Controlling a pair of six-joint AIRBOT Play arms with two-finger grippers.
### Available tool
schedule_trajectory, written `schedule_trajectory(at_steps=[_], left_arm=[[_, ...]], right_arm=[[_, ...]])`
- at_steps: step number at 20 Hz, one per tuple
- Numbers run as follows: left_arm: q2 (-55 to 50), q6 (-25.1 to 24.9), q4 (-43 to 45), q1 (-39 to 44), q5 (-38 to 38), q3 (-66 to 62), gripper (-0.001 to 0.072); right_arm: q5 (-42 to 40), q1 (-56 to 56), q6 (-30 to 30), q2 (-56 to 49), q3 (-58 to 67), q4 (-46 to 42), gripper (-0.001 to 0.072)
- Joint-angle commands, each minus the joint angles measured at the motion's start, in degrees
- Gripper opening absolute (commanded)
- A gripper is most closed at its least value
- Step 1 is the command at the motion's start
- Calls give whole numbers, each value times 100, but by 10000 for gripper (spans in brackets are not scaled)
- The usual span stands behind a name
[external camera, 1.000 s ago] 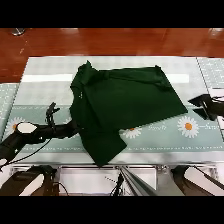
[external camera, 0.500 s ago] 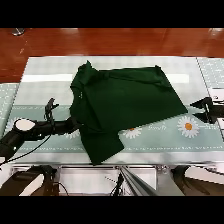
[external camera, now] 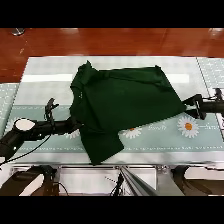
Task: Fold the shirts.
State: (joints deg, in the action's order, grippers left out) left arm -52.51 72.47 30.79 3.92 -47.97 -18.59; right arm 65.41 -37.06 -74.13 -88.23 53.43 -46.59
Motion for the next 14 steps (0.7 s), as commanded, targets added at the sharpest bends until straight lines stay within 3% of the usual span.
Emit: schedule_trajectory(at_steps=[1,2,3,6,9,11,13,14], left_arm=[[4,20,0,0,7,-9,37],[4,20,2,-44,66,-31,36],[7,22,0,-155,81,-103,37],[9,17,-2,-763,-229,-981,37],[9,15,-280,-1296,-369,-2846,37],[9,-262,-754,-1558,-367,-4448,36],[9,-297,-483,-1742,-422,-6118,35],[9,-26,0,-1823,-584,-6824,35]], right_arm=[[-138,505,9,-160,173,-31,457],[-114,597,44,-160,219,-22,120],[2,669,116,-157,330,-17,32],[684,879,28,-15,1475,-20,31],[918,1257,-306,358,3526,-9,31],[719,1497,-625,658,5025,44,31],[597,1622,-734,1036,6240,7,31],[584,1620,-754,1292,6640,2,31]])
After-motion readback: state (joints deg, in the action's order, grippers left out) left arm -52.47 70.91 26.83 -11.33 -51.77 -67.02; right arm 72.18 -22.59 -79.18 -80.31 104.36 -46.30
